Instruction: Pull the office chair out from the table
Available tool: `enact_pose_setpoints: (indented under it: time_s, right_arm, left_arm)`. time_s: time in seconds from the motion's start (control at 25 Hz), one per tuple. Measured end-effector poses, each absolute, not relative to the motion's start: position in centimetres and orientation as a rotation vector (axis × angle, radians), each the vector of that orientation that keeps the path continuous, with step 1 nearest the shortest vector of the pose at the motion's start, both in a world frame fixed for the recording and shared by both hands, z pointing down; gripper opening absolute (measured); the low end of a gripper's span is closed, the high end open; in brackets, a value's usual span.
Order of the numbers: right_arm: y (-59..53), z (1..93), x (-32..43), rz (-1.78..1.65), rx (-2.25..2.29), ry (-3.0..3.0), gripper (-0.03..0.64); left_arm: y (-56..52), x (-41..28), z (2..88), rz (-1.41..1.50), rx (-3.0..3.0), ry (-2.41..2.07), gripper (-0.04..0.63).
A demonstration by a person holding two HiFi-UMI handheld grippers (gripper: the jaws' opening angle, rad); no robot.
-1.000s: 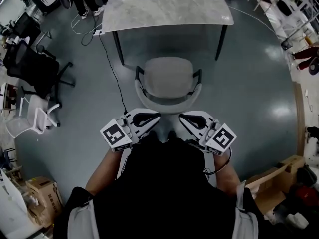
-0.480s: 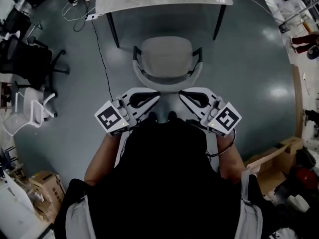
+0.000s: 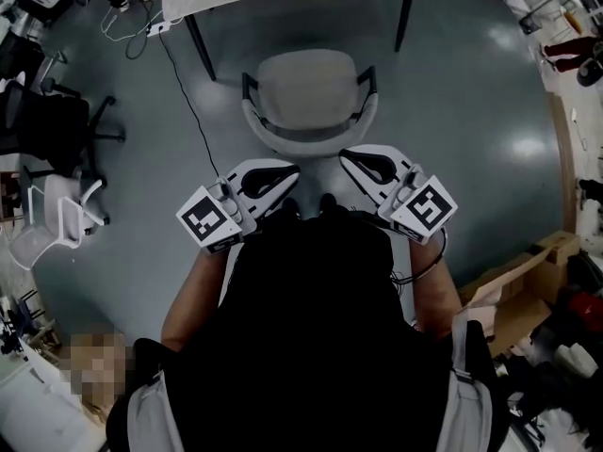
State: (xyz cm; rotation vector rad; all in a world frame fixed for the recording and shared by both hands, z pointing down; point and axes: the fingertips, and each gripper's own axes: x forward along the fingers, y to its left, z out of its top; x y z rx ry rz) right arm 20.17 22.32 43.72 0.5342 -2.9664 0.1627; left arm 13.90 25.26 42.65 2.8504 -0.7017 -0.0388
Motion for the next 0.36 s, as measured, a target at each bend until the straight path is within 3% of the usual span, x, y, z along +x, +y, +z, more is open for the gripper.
enact_pose_setpoints:
  time_s: [0.36]
  right_arm:
    - [21.7,44.0,21.4,0.199,0.636,-2.955,0.020]
  left_arm:
    - [25.4,14.0,44.3,-0.030,2.816,-0.687,0.015]
